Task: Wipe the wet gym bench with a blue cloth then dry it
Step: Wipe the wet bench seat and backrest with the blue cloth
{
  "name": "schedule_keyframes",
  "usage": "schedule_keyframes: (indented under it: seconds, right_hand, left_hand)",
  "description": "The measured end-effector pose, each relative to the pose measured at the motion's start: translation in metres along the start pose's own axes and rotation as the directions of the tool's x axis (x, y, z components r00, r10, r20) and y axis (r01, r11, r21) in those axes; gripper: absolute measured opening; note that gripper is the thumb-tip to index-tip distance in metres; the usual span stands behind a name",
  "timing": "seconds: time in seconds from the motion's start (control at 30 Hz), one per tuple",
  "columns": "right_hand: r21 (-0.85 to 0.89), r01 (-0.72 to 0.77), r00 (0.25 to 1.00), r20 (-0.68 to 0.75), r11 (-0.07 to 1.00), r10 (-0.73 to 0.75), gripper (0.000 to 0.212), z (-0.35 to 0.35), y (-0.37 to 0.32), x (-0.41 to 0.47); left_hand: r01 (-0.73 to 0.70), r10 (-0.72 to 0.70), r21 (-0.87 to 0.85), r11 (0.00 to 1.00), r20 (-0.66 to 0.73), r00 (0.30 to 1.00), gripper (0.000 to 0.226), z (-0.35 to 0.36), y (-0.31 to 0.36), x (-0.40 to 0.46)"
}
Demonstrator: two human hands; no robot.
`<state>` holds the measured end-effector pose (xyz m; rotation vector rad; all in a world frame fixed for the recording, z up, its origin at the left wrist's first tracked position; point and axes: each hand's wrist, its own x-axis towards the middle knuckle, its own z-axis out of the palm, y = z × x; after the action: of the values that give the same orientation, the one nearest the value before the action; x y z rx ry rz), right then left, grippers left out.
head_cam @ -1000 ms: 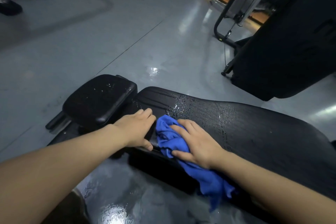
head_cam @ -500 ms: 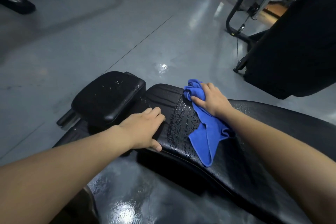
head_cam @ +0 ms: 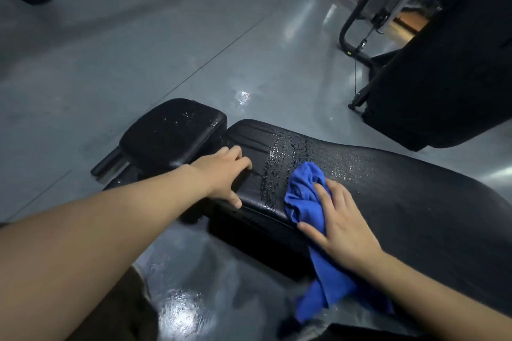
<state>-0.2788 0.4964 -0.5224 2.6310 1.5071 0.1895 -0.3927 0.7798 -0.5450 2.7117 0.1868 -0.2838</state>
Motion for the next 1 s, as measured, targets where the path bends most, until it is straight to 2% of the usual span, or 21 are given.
schedule_keyframes:
  seconds: [0.1,0.2,0.53,0.8,1.0]
  right_hand:
    - [-0.118,-0.082,0.996,-0.045,0.99,0.077,0.082,0.003,-0.026,0.001]
    - [-0.166,-0.148,0.989,0.003,0.975,0.15,0.088,0.009,-0.052,0.013]
    - [-0.054,-0.18,0.983,-0.043,0.982,0.178,0.087,0.031,-0.128,0.087]
    - [-0.103,-0.046,0.998,-0.054,0.994,0.04,0.082,0.026,-0.087,0.061]
    - [-0.147,-0.052,0.995,-0.09,0.988,0.039,0.08,0.01,-0.028,0.001]
  left_hand:
    - [0.042,-0.042,-0.026,0.999,0.027,0.999,0.092,-0.005,-0.008,-0.002]
    - [0.064,-0.063,-0.035,0.997,0.04,0.997,0.094,-0.006,-0.018,-0.002]
    - [0.093,-0.094,-0.09,0.992,-0.01,0.996,0.089,0.002,-0.033,0.003]
    - [0.111,-0.114,-0.125,0.986,-0.019,0.993,0.092,0.004,-0.031,-0.001]
    - [0.107,-0.108,-0.1,0.989,-0.004,0.994,0.091,0.002,-0.027,-0.002]
